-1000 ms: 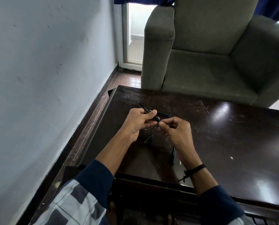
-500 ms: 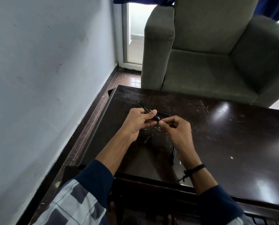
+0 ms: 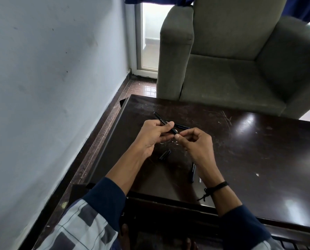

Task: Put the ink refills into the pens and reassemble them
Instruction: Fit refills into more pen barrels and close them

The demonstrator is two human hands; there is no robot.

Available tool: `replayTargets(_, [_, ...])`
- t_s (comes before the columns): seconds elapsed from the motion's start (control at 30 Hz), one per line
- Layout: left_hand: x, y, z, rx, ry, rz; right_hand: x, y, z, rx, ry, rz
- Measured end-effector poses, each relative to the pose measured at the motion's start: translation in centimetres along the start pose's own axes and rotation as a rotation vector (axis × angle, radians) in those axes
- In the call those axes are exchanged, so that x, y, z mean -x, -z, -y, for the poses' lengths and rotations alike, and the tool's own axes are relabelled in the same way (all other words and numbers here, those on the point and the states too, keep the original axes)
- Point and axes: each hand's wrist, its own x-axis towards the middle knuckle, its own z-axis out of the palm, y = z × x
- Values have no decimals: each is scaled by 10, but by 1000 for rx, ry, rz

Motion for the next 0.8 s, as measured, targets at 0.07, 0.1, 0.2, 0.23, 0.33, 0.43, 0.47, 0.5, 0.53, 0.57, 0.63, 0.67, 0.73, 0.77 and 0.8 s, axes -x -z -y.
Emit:
replayTargets(0.07, [0, 1, 0, -3, -4, -5, 1, -1, 0, -25, -19, -6])
replayTargets(0.1, [-1, 1, 0, -6, -6, -8, 1, -2, 1, -33, -30, -9])
replayTargets(0.2, [-1, 2, 0, -6, -4, -9, 1, -3, 1, -30, -39, -3])
replayTargets(0.23, [-1, 2, 0, -6, -3, -8, 1, -2, 1, -19, -29, -4])
replayTargets(0.33, [-1, 1, 1, -5, -1, -6, 0, -1, -1, 20, 3, -14])
replayTargets(0.43, [-1, 1, 1, -2, -1, -5, 0, -1, -2, 12, 13, -21])
replayTargets(0.47, [-1, 1, 0, -1, 0, -7, 1, -2, -2, -6, 8, -23])
replayTargets(0.5, [-2, 1, 0, -2, 0, -11, 1, -2, -1, -25, -5, -26])
replayTargets(0.53, [-2, 1, 0, -3, 0, -14, 1, -2, -1, -42, -23, -30])
replayTargets(0.57, [-1, 1, 0, -5, 1, -17, 1, -2, 0, -52, -43, -32])
replayTargets(0.63, [-1, 1, 0, -4, 5, -20, 1, -3, 0, -49, -56, -23])
replayTargets(0.67, [-1, 1, 0, -5, 6, -18, 1, -3, 0, -36, -48, -18])
replayTargets(0.73, [0, 1, 0, -9, 5, -13, 1, -3, -1, 2, -26, -20])
replayTargets(0.77, [0, 1, 0, -11, 4, -12, 1, -2, -1, 19, -17, -23])
replayTargets(0.8, [0, 1, 0, -12, 2, -10, 0, -2, -1, 29, -9, -25])
